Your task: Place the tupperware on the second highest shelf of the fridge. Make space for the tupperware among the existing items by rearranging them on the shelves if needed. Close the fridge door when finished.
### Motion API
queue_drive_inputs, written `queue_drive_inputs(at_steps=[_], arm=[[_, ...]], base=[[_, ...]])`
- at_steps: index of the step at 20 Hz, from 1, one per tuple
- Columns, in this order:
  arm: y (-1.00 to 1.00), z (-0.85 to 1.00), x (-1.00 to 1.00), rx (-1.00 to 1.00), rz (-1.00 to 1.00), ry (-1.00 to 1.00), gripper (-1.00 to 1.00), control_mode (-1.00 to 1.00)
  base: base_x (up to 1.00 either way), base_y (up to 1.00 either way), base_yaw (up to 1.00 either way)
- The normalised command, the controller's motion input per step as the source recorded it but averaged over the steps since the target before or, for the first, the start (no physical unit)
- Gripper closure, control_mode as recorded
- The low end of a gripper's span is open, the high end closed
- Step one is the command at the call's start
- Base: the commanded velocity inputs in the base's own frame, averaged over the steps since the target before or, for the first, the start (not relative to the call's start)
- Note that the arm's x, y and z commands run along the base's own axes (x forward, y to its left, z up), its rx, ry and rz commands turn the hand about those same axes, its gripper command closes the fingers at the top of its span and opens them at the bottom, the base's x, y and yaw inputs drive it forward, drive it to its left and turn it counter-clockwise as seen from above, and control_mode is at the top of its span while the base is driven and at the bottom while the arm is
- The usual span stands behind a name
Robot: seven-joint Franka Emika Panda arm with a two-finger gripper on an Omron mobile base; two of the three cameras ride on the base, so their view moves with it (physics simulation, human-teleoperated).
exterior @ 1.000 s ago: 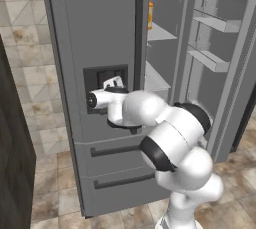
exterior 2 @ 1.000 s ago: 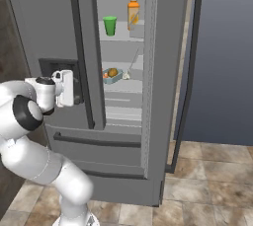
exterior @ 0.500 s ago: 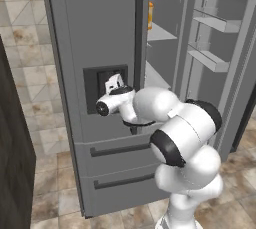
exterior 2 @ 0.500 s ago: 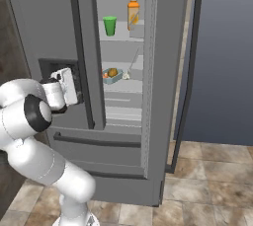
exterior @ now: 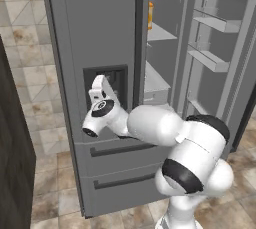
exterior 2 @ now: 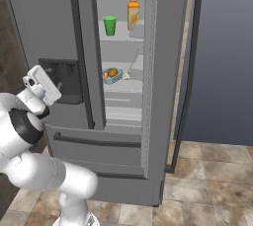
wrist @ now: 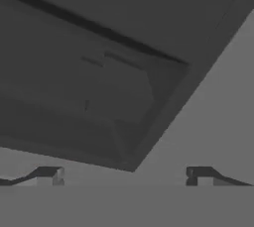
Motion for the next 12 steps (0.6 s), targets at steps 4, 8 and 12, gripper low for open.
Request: queue_drive_inputs(at_steps=[4, 8, 12], arm=[[0.08, 0.86, -1.0, 0.13, 0.0, -0.23, -1.0, -1.0], [0.0, 0.95, -1.0, 0.31, 0.0, -0.06, -1.0, -1.0], [0.0, 0.86, -1.0, 0.39, 0.0, 0.04, -1.0, -1.0]], base=[[0.0, 0.0, 0.0], [0.0, 0.0, 0.0], [0.0, 0.0, 0.0]])
